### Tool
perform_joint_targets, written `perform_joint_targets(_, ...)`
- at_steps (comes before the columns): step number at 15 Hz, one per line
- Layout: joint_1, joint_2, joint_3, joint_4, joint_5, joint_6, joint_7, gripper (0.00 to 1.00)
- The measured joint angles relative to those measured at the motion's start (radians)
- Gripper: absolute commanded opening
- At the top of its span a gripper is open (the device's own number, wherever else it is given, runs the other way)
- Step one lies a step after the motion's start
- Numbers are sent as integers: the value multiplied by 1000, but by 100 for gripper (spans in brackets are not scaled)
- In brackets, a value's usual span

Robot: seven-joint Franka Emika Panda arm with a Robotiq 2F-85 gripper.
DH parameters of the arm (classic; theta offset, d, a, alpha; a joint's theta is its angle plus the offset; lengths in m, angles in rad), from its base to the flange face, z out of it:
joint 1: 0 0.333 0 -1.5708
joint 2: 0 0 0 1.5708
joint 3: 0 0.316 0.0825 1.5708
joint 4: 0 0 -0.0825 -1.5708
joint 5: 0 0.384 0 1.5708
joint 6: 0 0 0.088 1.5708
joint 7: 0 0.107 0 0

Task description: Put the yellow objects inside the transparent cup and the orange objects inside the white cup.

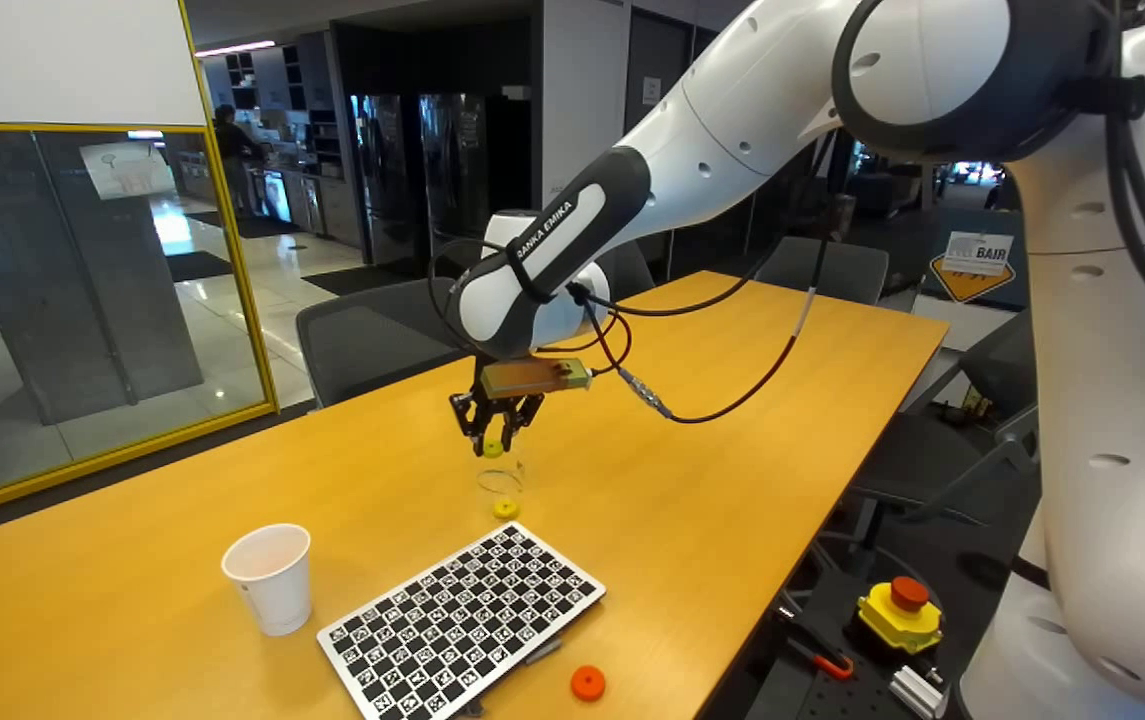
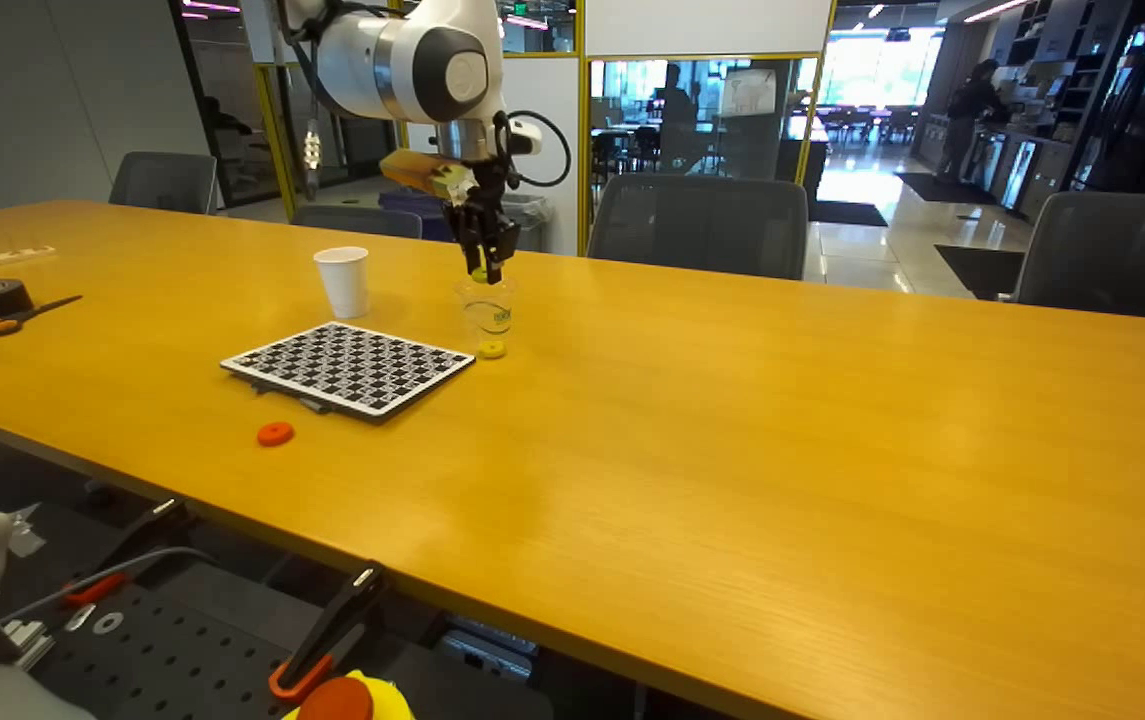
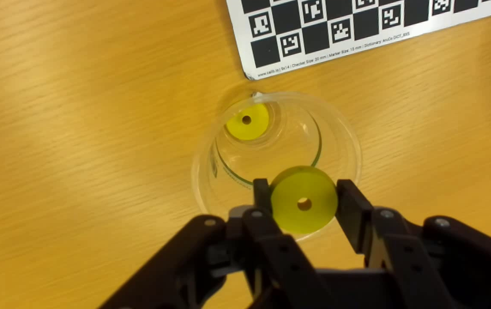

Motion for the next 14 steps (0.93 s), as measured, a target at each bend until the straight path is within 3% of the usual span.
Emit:
perform_joint_targets(11, -5, 24, -7, 45, 0, -56, -4, 24)
perform_joint_targets(12, -5, 24, -7, 48, 0, -65, -4, 27)
perform_joint_targets(13, -5, 24, -8, 50, 0, -71, -4, 62)
perform_joint_targets(14, -5, 23, -8, 51, 0, -75, -4, 68)
